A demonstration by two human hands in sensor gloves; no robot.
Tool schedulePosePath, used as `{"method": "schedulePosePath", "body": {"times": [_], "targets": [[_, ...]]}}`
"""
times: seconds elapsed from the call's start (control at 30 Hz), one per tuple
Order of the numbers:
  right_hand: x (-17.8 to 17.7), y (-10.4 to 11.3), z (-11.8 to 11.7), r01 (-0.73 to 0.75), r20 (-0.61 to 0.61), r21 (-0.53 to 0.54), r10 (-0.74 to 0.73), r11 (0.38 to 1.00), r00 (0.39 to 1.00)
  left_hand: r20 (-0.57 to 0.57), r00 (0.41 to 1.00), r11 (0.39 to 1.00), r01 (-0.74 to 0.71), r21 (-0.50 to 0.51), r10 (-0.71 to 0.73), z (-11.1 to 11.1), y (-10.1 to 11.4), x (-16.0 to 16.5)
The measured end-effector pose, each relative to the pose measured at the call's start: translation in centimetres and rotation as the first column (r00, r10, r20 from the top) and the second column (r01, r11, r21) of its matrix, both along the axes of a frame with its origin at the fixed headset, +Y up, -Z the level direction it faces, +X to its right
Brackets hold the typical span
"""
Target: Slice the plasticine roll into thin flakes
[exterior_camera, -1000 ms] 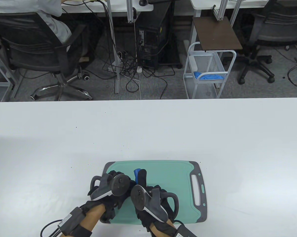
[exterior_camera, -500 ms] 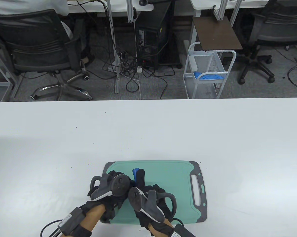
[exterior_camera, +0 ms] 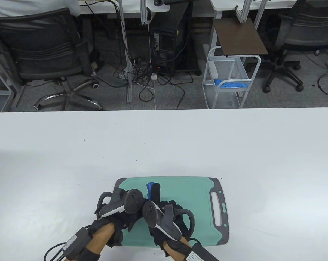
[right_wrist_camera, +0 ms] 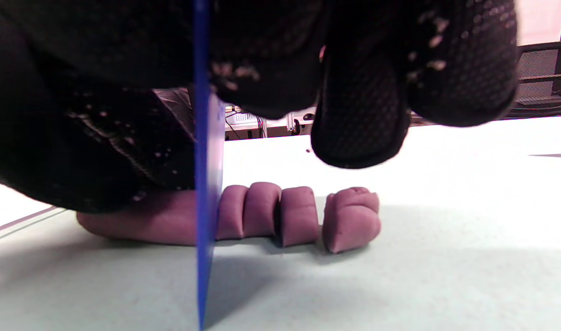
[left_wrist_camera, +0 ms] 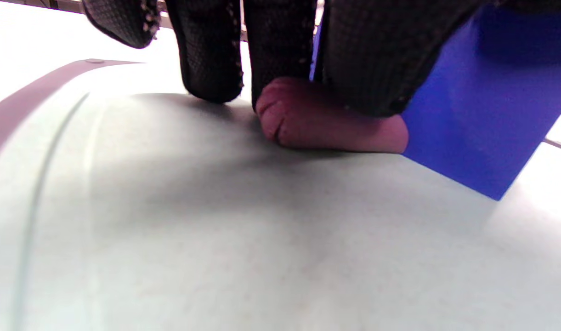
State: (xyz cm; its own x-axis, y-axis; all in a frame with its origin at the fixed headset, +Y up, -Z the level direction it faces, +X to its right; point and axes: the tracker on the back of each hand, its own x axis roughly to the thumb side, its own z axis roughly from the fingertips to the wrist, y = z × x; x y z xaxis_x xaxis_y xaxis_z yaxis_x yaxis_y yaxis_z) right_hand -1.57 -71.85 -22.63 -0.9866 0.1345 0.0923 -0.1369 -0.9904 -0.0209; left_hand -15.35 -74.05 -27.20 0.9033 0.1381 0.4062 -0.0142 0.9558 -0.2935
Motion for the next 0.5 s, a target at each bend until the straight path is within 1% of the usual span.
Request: {"method": "schedulePosePath", "body": {"times": [0.07,0.13,0.37,0.5], "targets": [[0.0,0.01,0.02,-0.001,0.001,-0.002,0.001,1.0,1.0,-0.006,1.0,0.999,-0.002,0.035,0.002,0.06,-0.1,-0.01],[0.01,0.02,0.06,-0.003,0.001,-0.004,0.003,1.0,1.0,-0.009,1.0,0.999,-0.008,0.036,0.009,0.04,-0.11,0.02],[0.26,0.03,0.38,0.002,-0.001,-0.02,-0.002,1.0,1.0,-0.03,1.0,0.996,-0.003,0.089,0.006,0.08,0.01,-0.06],[0.47,0.23,0.55,0.019,0.002,-0.024,-0.019,1.0,1.0,-0.032,0.999,0.996,0.003,0.087,0.0,0.06,-0.01,-0.16]]}}
